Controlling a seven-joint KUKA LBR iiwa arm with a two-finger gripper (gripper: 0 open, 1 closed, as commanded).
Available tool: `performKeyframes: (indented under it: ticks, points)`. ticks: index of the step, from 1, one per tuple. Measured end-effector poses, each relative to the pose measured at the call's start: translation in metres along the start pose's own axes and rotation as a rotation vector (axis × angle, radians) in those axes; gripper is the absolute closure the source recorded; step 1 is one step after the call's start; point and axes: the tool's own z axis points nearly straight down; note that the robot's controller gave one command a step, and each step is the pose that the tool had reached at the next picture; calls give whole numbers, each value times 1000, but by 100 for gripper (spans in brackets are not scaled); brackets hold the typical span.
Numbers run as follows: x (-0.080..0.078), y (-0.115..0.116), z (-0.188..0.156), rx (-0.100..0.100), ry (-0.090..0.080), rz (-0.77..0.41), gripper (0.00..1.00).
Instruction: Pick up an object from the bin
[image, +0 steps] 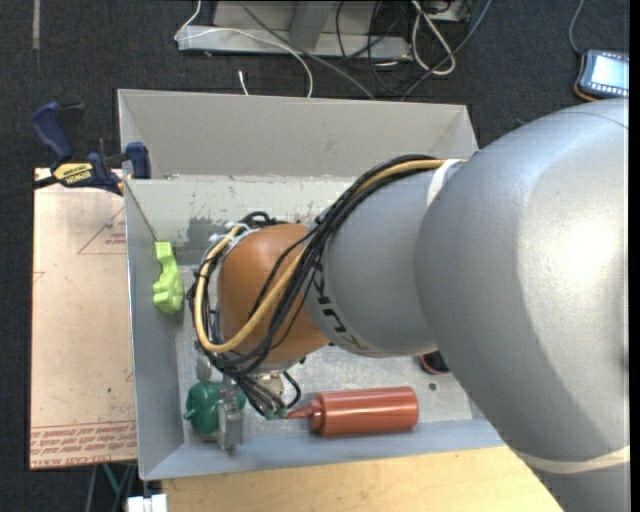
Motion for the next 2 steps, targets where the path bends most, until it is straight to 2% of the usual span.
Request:
performKeyframes:
  ticks: [1, 2]
  points:
    - [-2, 4, 26, -2, -17, 105, 0]
    - [4, -18, 29, -2, -6, 107, 100]
